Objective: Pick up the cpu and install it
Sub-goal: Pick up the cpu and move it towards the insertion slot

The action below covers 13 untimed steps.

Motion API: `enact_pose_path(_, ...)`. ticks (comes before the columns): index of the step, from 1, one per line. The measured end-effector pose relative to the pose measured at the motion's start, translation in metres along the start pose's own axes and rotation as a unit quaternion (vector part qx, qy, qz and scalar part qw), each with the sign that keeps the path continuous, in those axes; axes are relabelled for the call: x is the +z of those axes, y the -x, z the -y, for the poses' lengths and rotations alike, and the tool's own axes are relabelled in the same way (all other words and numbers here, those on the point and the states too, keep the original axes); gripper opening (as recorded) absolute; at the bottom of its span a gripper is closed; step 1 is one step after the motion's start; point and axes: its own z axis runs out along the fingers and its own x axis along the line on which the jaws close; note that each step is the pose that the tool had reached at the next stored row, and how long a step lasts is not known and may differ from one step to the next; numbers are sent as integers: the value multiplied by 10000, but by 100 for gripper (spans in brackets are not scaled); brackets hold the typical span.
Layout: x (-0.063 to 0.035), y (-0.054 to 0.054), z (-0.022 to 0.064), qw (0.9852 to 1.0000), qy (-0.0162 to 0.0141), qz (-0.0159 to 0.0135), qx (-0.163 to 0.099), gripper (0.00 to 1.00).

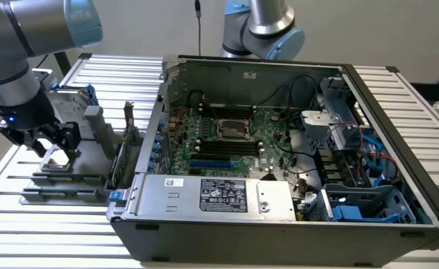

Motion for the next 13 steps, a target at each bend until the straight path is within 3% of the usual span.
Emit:
enact_pose_path(4,6,0,-9,10000,0,0,-3,67)
enact_pose_path(13,49,2,-30,10000,-35,-7,-16,67)
